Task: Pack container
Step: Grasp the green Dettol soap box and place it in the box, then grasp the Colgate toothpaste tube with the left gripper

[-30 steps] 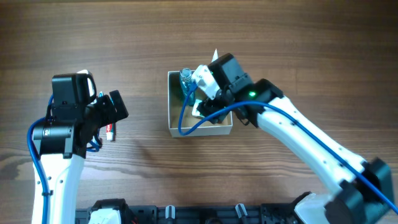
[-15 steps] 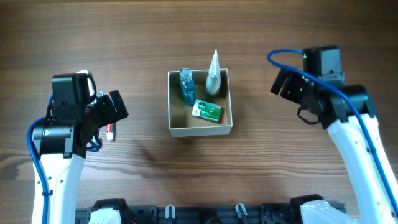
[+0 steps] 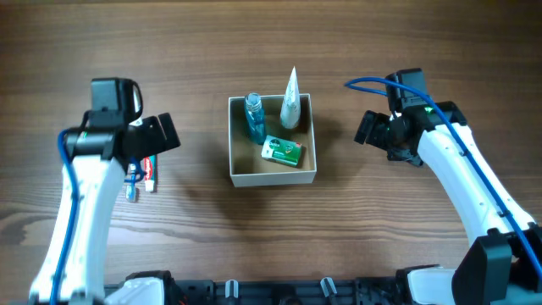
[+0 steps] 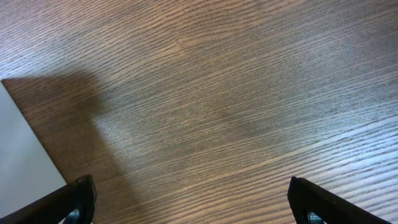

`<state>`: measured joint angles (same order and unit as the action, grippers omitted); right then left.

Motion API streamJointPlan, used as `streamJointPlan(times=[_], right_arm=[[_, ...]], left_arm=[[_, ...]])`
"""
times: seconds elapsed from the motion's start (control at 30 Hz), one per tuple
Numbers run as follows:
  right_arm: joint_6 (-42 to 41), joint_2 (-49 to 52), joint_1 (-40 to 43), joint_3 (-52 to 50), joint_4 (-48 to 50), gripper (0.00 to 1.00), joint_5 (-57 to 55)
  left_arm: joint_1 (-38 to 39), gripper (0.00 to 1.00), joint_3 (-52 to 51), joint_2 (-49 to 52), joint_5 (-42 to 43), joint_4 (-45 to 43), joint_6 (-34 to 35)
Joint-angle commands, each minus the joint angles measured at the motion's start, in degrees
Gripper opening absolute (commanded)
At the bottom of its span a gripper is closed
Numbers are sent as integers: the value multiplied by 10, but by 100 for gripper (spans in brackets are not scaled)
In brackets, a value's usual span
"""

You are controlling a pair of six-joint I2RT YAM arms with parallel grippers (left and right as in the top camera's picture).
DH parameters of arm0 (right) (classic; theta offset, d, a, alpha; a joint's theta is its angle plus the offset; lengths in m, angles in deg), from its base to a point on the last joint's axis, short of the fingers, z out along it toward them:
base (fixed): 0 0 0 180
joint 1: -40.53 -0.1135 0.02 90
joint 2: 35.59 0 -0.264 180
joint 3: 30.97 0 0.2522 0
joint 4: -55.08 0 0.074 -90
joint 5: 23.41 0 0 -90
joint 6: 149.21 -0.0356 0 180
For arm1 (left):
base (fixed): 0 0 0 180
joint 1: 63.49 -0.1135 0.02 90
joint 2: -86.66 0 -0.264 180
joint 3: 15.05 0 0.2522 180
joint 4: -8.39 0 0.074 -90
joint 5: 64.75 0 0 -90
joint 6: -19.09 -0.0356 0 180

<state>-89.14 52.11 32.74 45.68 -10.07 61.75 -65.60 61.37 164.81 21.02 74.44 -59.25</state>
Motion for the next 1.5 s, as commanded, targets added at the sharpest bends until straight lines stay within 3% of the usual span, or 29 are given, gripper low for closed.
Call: streamJointPlan(times=[0.0, 0.33, 0.77, 1.47], right_arm=[[15, 5, 2, -6, 1, 100, 7], [15, 5, 2, -6, 1, 100, 7], [16, 5, 2, -6, -3, 100, 7], [30, 5, 2, -6, -12, 100, 7]], left_arm=[[-7, 100, 10, 83, -22, -6, -24], [-35, 100, 10, 198, -20, -27, -29], [-35, 100, 10, 235, 10, -48, -100], [-34, 100, 9, 290, 38, -66, -99]])
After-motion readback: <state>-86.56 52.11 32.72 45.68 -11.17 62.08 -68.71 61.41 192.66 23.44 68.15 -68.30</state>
